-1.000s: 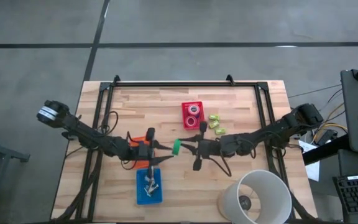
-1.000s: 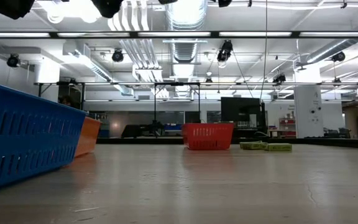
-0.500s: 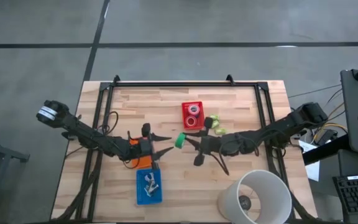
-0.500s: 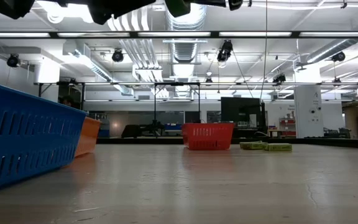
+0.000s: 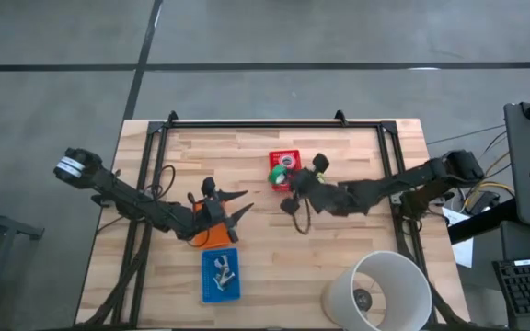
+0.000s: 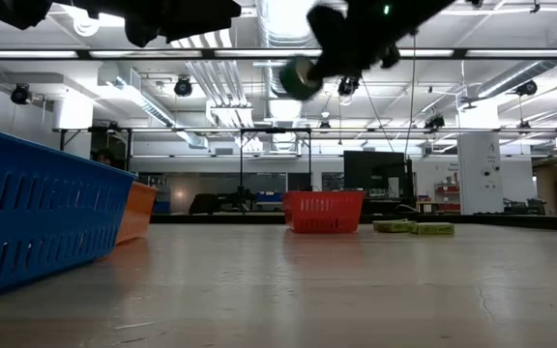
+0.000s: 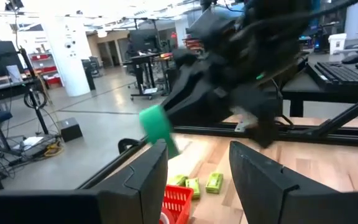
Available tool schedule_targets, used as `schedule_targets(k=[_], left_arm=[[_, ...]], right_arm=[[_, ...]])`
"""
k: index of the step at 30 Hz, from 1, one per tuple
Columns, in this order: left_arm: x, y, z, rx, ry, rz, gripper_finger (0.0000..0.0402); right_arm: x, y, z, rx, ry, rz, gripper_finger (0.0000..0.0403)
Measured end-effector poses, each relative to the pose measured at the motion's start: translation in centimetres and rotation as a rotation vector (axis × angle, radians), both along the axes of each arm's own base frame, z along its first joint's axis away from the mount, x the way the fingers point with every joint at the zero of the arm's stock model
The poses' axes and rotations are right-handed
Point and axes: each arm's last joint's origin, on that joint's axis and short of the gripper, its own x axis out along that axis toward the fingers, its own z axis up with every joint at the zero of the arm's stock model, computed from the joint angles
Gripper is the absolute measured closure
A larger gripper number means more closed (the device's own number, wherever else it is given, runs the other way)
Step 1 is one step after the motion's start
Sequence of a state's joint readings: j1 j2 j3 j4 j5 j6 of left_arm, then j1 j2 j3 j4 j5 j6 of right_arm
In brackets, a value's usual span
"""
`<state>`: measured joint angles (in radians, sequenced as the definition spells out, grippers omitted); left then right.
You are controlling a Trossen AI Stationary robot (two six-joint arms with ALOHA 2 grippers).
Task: Pick and place Stapler, Stapler remover, tape
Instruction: Put the green tape into the red bin
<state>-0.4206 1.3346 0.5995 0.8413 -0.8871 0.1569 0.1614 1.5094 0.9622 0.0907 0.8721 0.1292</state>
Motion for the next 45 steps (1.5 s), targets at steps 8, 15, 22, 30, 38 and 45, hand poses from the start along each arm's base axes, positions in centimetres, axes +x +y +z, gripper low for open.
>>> schedule_targets(k=[8, 15, 22, 30, 38, 45], left_arm=[[0.0, 0.0, 0.0, -0.010, -0.006, -0.006, 0.0227], [0.0, 0.0, 0.0, -0.012, -0.003, -0.009, 0.0227], [0.0, -0.1, -0.1, -0.011, -0.002, -0.009, 0.0227], [0.0, -0.1, -0.1, -0.013, -0.001, -0.010, 0.0227], [0.0, -0.1, -0.1, -0.011, 0.004, -0.010, 0.0227], [0.0, -0.1, -0.1, -0.011, 0.004, -0.010, 0.0227]], right_arm=[[0.5, -4.4, -3.0, 0.209, 0.062, -0.093, 0.0360], [1.4, -6.3, -6.5, 0.277, 0.152, -0.127, 0.0360], [1.0, -8.0, -8.1, 0.369, 0.212, -0.190, 0.0359], [0.9, -8.5, -8.3, 0.478, 0.209, -0.149, 0.0339], [0.8, -8.5, -8.3, 0.479, 0.219, -0.151, 0.0325], [0.7, -8.4, -8.5, 0.510, 0.245, -0.126, 0.0285]])
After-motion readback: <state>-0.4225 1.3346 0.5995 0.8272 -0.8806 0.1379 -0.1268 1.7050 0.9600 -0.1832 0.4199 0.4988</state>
